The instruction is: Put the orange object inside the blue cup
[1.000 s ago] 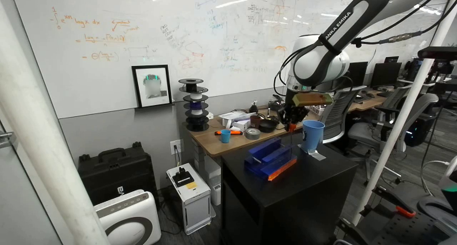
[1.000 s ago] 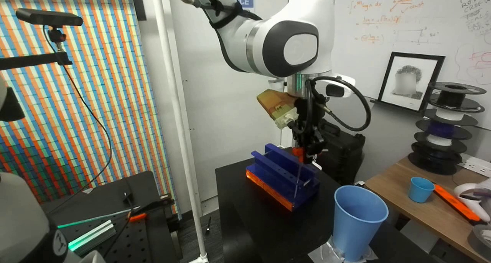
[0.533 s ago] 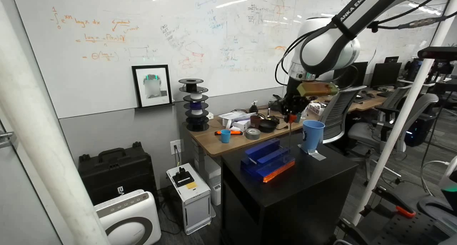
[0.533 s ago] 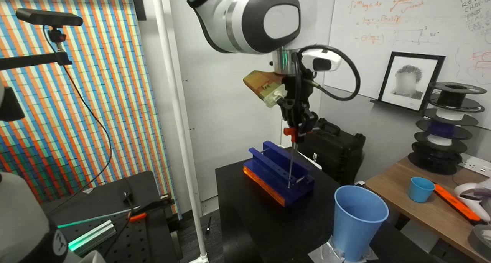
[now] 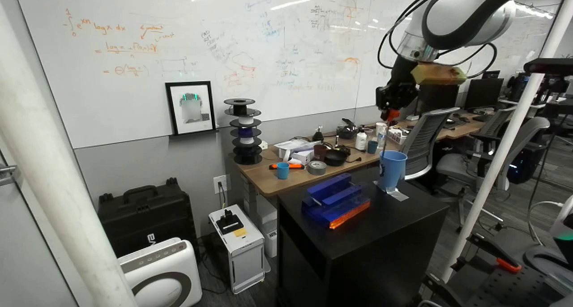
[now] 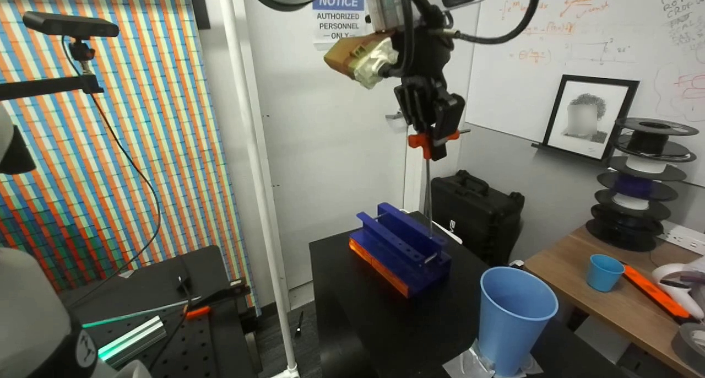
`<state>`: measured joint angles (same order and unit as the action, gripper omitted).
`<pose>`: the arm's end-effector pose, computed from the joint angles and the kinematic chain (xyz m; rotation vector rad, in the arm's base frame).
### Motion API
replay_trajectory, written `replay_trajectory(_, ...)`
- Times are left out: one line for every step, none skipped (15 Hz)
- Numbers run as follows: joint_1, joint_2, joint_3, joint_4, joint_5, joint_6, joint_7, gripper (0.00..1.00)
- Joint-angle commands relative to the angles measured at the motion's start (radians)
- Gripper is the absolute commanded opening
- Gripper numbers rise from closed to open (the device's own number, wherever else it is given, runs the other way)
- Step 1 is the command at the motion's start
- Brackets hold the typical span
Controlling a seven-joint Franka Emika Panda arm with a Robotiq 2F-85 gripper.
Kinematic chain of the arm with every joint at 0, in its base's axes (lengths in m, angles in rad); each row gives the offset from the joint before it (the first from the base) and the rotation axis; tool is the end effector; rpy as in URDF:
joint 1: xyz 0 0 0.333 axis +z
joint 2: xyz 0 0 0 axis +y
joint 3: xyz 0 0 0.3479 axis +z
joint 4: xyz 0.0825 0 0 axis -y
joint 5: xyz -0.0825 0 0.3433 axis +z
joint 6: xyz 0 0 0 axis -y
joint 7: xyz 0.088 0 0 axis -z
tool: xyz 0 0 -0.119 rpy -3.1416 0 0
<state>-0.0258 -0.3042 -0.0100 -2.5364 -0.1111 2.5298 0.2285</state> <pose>0.4148 -0.0146 0.4559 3.0486 -0.2795 0.4675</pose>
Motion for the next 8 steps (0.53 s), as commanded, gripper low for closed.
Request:
replay_trajectory(-0.092,-0.066,-0.035,-0.005,-0.054,0.018,-0.058,0.16)
replay_trajectory(-0.113,-0.05,-0.054,0.003,-0.059,0.043,-0.077,0.15)
replay_trajectory(-0.129,-0.033,-0.073,0.014,-0.056,0.065,-0.098,0.15)
replay_trajectory(-0.135,-0.005,-0.093,0.022,-0.038,0.101,-0.125,0.15)
replay_trajectory(-0.14,0.021,-0.107,0.034,-0.028,0.122,-0.147,0.15)
replay_trajectory(-0.138,0.057,-0.119,0.042,-0.016,0.153,-0.163,0.15)
replay_trajectory(-0.133,0.091,-0.127,0.051,-0.005,0.179,-0.177,0.14)
replay_trajectory(-0.128,0.125,-0.13,0.058,0.002,0.201,-0.187,0.14)
